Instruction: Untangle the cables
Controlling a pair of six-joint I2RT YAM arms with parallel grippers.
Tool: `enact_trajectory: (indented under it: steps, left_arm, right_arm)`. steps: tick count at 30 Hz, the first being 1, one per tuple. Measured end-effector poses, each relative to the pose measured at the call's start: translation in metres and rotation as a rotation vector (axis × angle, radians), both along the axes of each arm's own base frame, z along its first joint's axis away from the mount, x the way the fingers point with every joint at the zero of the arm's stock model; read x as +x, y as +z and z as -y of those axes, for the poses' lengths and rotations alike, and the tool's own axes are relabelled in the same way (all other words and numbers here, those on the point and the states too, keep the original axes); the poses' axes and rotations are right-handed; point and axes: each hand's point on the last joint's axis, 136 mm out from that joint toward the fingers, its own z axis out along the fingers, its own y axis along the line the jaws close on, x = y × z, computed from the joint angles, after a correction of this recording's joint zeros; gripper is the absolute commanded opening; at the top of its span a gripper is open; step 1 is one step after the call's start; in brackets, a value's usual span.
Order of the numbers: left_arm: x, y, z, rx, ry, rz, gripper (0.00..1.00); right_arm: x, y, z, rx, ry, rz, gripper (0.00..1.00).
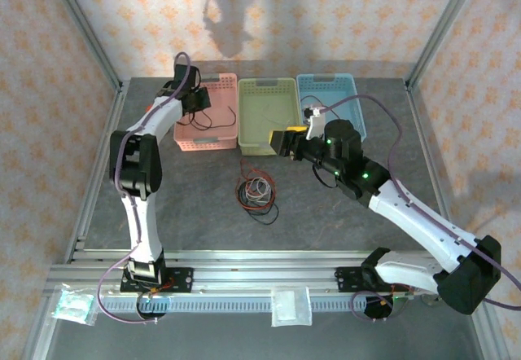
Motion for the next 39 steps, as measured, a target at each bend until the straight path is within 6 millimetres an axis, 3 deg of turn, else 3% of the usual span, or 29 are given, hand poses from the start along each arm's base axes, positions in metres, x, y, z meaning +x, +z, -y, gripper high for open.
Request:
enact_trajectory:
  steps: [5,10,12,14,17,20,22,25,28,32,36,39]
  left_arm:
    - [0.000,-0.013,-0.001,-0.015,0.019,-0.025,0.37]
    - [0.001,-0.011,-0.003,-0.018,0.028,-0.020,0.64]
    - [0.001,-0.007,-0.003,-0.018,0.029,-0.014,0.81]
    - [-0.001,0.003,-0.003,-0.021,0.030,0.003,0.88]
    - [-0.004,0.031,-0.003,-0.027,0.030,0.051,0.89]
    - [-0.011,0.065,-0.003,-0.029,0.027,0.115,0.92]
    - [-0.023,0.085,-0.004,-0.031,0.025,0.150,0.99]
    - [-0.041,0.113,-0.006,-0.018,0.049,0.200,0.99]
    - [-0.060,0.132,-0.003,0.013,0.081,0.236,0.99]
    - [-0.090,0.130,0.021,0.039,0.076,0.232,0.99]
    - [-0.131,0.101,0.043,0.019,0.057,0.172,0.99]
    - [-0.155,0.080,0.042,-0.008,0.070,0.108,0.99]
  right_arm:
    - [0.000,-0.009,0.001,-0.005,-0.015,-0.017,0.67]
    - [0.001,-0.016,0.002,-0.014,-0.025,-0.029,0.67]
    - [0.002,-0.017,0.003,-0.017,-0.034,-0.028,0.66]
    - [0.005,-0.019,0.004,-0.026,-0.051,-0.029,0.67]
    - [0.011,-0.027,0.006,-0.051,-0.083,-0.037,0.67]
    - [0.016,-0.038,0.008,-0.080,-0.120,-0.054,0.73]
    - [0.019,-0.046,0.014,-0.092,-0.163,-0.067,0.81]
    - [0.024,-0.059,0.024,-0.108,-0.237,-0.092,1.00]
    - [0.029,-0.073,0.030,-0.124,-0.293,-0.130,1.00]
    - [0.030,-0.107,0.029,-0.165,-0.321,-0.202,1.00]
    - [0.012,-0.151,0.028,-0.240,-0.275,-0.248,1.00]
    - [0.004,-0.178,0.022,-0.315,-0.217,-0.271,0.98]
